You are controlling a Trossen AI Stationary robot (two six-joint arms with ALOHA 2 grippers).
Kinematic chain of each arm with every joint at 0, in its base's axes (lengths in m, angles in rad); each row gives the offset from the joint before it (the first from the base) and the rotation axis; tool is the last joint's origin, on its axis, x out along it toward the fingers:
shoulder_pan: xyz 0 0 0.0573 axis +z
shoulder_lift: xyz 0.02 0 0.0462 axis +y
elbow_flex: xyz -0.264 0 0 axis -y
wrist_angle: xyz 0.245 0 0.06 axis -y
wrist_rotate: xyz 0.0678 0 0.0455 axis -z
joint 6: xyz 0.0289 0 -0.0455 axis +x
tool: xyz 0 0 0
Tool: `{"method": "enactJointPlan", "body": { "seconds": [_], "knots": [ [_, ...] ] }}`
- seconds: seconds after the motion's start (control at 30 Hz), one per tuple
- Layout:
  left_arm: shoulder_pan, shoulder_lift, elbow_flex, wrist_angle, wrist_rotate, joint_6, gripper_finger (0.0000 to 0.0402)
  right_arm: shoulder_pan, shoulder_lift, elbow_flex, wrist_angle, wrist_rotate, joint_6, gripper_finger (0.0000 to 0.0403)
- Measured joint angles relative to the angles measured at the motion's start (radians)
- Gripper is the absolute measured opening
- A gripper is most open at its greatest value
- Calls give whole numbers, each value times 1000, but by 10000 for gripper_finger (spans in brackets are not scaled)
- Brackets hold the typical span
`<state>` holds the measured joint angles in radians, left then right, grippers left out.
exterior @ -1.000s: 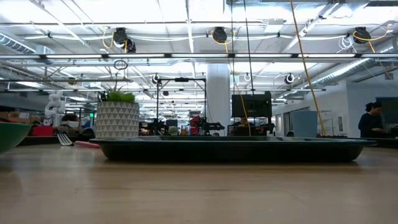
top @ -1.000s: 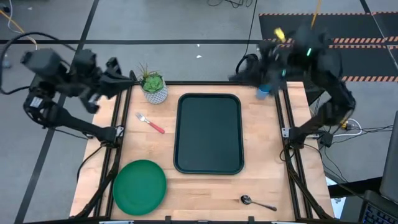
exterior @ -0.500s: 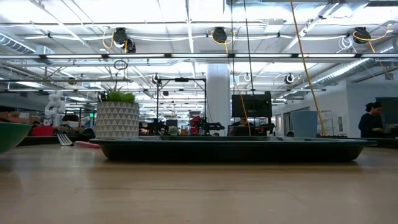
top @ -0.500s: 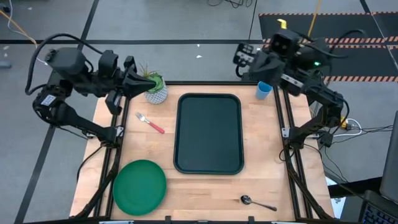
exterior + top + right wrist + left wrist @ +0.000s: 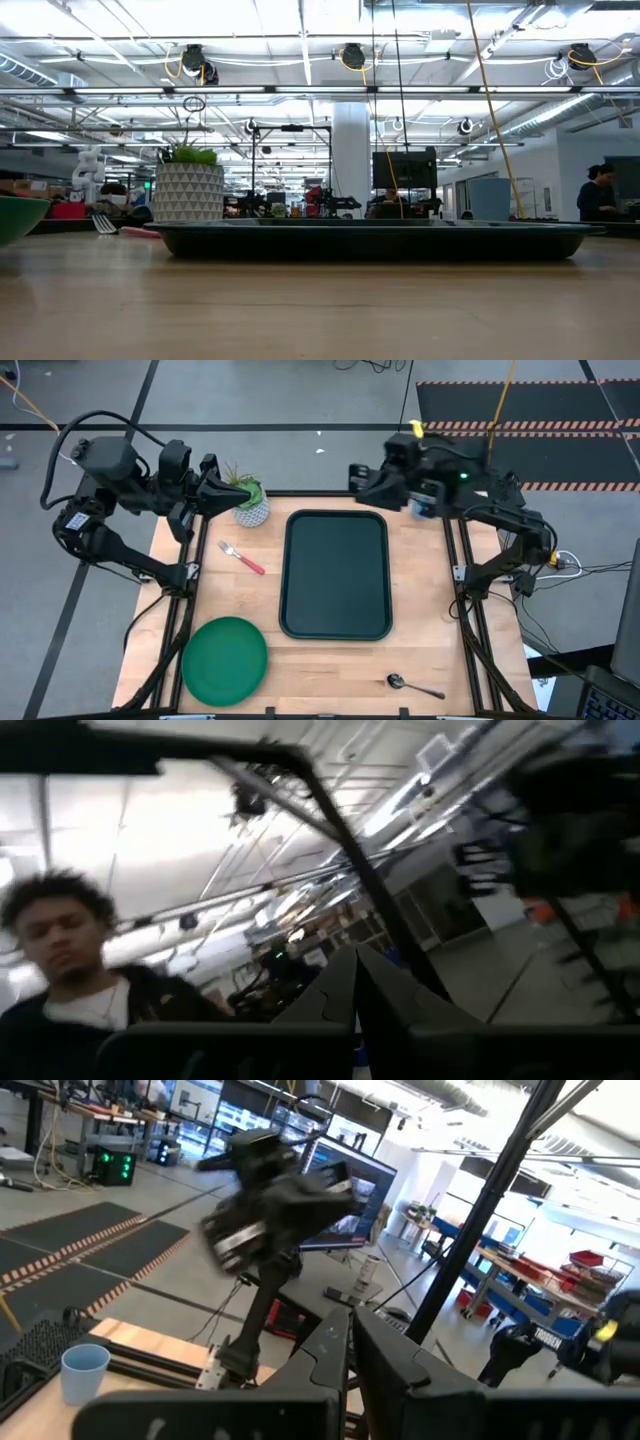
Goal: Pick and place plate/cup/fork/spoon on tray
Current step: Prepare the dark green serving tray
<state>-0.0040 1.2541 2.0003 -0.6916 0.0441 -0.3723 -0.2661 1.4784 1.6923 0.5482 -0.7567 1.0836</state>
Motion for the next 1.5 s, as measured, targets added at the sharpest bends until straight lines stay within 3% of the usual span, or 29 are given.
{"method": "enactJointPlan", "body": {
  "seconds": [0.4,0.6,0.77,0.93,1.03,1.13,1.2,1.33,1.5],
  "knots": [
    [0,0,0,1,-1,15,21,17,5,-240,59,99,158,0],
    [0,0,0,1,-2,9,21,54,9,-309,157,293,195,0],
    [0,1,0,1,-2,24,21,67,21,-308,452,473,128,3],
    [0,1,0,0,-35,27,21,110,18,-308,516,666,-13,13],
    [0,1,0,1,-45,27,21,106,12,-308,476,634,-98,17],
    [0,1,0,-1,-45,28,21,80,-35,-308,152,503,-201,18],
    [0,1,0,-7,-45,26,21,77,-84,-295,-184,520,-338,19],
    [0,0,0,-50,-46,22,21,77,-162,-220,-757,655,-575,32],
    [0,1,0,-100,-92,19,21,48,-198,-88,-1319,887,-709,65]
  ]
}}
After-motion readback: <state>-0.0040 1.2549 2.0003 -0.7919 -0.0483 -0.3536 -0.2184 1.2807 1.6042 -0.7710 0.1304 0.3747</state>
